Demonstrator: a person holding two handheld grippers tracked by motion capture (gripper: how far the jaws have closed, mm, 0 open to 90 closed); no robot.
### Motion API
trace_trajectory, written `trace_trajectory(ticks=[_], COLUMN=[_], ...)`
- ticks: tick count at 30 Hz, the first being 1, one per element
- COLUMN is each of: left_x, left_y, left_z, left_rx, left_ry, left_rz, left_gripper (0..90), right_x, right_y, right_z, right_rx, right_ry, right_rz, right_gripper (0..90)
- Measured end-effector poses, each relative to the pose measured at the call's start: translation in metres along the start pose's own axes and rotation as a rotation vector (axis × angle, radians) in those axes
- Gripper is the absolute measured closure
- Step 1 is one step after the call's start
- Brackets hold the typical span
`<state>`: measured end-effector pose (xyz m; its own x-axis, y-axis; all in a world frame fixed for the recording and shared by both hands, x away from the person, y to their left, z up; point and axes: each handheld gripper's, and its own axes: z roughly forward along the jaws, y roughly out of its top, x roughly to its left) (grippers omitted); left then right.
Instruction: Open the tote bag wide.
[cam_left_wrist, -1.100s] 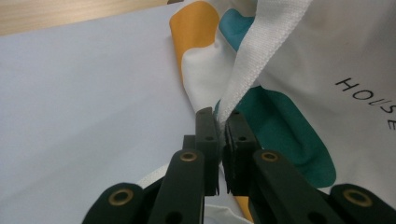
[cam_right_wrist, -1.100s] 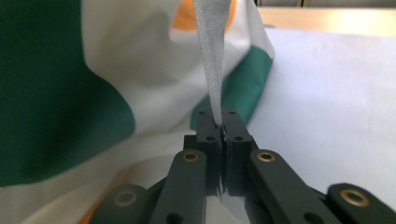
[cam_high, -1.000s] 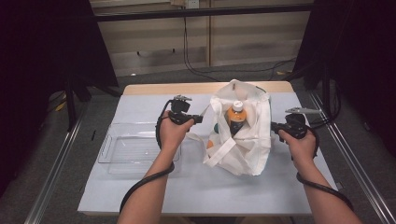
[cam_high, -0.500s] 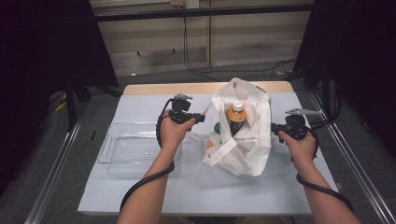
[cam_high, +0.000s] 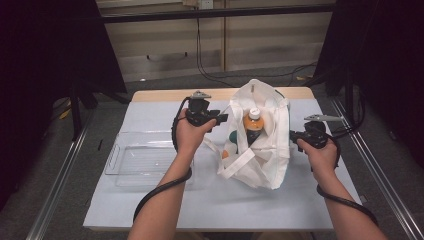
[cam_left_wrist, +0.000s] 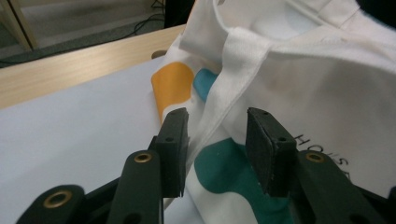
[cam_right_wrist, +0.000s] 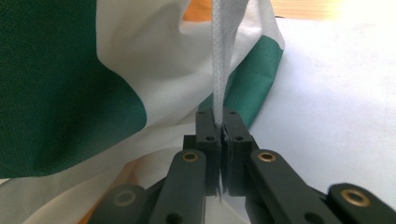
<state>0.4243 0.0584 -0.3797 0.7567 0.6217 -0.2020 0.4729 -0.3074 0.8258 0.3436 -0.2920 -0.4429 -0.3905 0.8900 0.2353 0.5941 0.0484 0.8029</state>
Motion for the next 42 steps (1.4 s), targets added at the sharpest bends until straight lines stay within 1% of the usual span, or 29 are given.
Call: trace_trajectory(ticks=[1, 2, 3, 5, 6, 7, 9, 10, 11, 12, 13, 14, 16, 17, 19, 20, 21, 22, 23, 24, 26, 28, 32, 34, 37, 38, 40, 41, 42], left_x=[-0.001, -0.001, -0.002, 0.000, 0.000, 0.001, 0.003, 0.003, 0.005, 0.006, 0.007, 0.008, 0.011, 0.013, 0.014, 0.015, 0.016, 0.016, 0.016, 0.017, 0.017, 0.017, 0.017, 0.017, 0.017, 0.016, 0.016, 0.016, 0.016], left_y=[0.001, 0.002, 0.002, 0.002, 0.001, -0.001, -0.004, -0.006, -0.008, -0.009, -0.010, -0.013, -0.017, -0.020, -0.024, -0.025, -0.027, -0.028, -0.030, -0.031, -0.031, -0.031, -0.031, -0.032, -0.031, -0.031, -0.031, -0.032, -0.032], left_z=[0.001, 0.001, 0.001, 0.002, 0.003, 0.004, 0.005, 0.007, 0.007, 0.007, 0.007, 0.008, 0.009, 0.010, 0.012, 0.012, 0.013, 0.014, 0.015, 0.015, 0.016, 0.017, 0.017, 0.017, 0.017, 0.018, 0.018, 0.018, 0.018], left_rx=[-0.009, -0.006, 0.008, 0.016, 0.032, 0.034, 0.052, 0.053, 0.063, 0.061, 0.076, 0.078, 0.091, 0.097, 0.100, 0.119, 0.117, 0.128, 0.118, 0.137, 0.154, 0.154, 0.157, 0.157, 0.165, 0.158, 0.182, 0.184, 0.174], left_ry=[0.000, 0.006, 0.005, 0.006, 0.010, 0.012, 0.013, 0.013, 0.008, 0.011, 0.020, 0.029, 0.026, 0.033, 0.040, 0.042, 0.045, 0.045, 0.046, 0.046, 0.055, 0.052, 0.050, 0.049, 0.050, 0.053, 0.052, 0.054, 0.055], left_rz=[0.010, 0.008, -0.006, -0.011, -0.042, -0.052, -0.052, -0.063, -0.063, -0.068, -0.063, -0.076, -0.088, -0.091, -0.111, -0.105, -0.115, -0.115, -0.134, -0.119, -0.122, -0.117, -0.123, -0.127, -0.118, -0.127, -0.118, -0.116, -0.125], left_gripper=[59.2, 60.8, 65.5, 71.2, 76.8, 80.8, 87.1, 87.4, 87.6, 87.8, 87.8, 87.9, 87.9, 88.0, 88.0, 88.0, 88.0, 88.0, 88.0, 88.0, 88.0, 88.0, 88.0, 88.1, 88.0, 88.0, 88.1, 88.1, 88.1], right_x=[0.000, 0.000, 0.000, 0.000, 0.000, 0.000, 0.000, 0.000, -0.001, -0.002, -0.002, -0.003, -0.004, -0.004, -0.005, -0.006, -0.007, -0.008, -0.009, -0.010, -0.010, -0.011, -0.011, -0.011, -0.012, -0.012, -0.013, -0.013, -0.015], right_y=[0.000, 0.000, 0.000, 0.001, 0.001, 0.000, 0.000, 0.000, -0.001, -0.001, -0.001, -0.002, -0.003, -0.004, -0.005, -0.006, -0.007, -0.008, -0.009, -0.009, -0.010, -0.011, -0.012, -0.014, -0.014, -0.015, -0.016, -0.017, -0.020], right_z=[0.000, 0.000, 0.000, 0.000, 0.001, 0.001, 0.001, 0.001, 0.001, 0.001, 0.001, 0.001, 0.001, 0.001, 0.001, 0.001, 0.001, 0.001, 0.001, 0.001, 0.002, 0.002, 0.002, 0.003, 0.004, 0.004, 0.005, 0.005, 0.006], right_rx=[0.000, -0.003, -0.004, -0.002, -0.003, -0.002, 0.004, 0.004, 0.001, 0.002, 0.002, 0.002, 0.000, 0.002, 0.004, 0.004, 0.005, 0.003, 0.007, 0.006, 0.010, 0.009, 0.010, 0.022, 0.026, 0.030, 0.039, 0.047, 0.049], right_ry=[0.001, 0.002, 0.002, 0.001, 0.003, 0.002, -0.005, -0.005, -0.003, -0.006, -0.006, -0.009, -0.007, -0.006, -0.008, -0.009, -0.012, -0.010, -0.012, -0.011, -0.013, -0.011, -0.010, -0.016, -0.015, -0.015, -0.018, -0.022, -0.023], right_rz=[0.003, 0.002, 0.003, 0.005, 0.005, 0.006, 0.005, 0.009, 0.009, 0.009, 0.009, 0.013, 0.016, 0.020, 0.021, 0.021, 0.025, 0.022, 0.027, 0.025, 0.034, 0.033, 0.031, 0.028, 0.025, 0.028, 0.027, 0.031, 0.034], right_gripper=[87.9, 87.9, 87.8, 87.9, 87.9, 87.9, 88.0, 88.0, 88.0, 88.0, 88.0, 88.0, 88.0, 88.1, 88.1, 88.1, 88.1, 88.1, 88.1, 88.1, 88.0, 88.1, 88.0, 88.3, 88.4, 88.4, 88.5, 88.6, 88.7])
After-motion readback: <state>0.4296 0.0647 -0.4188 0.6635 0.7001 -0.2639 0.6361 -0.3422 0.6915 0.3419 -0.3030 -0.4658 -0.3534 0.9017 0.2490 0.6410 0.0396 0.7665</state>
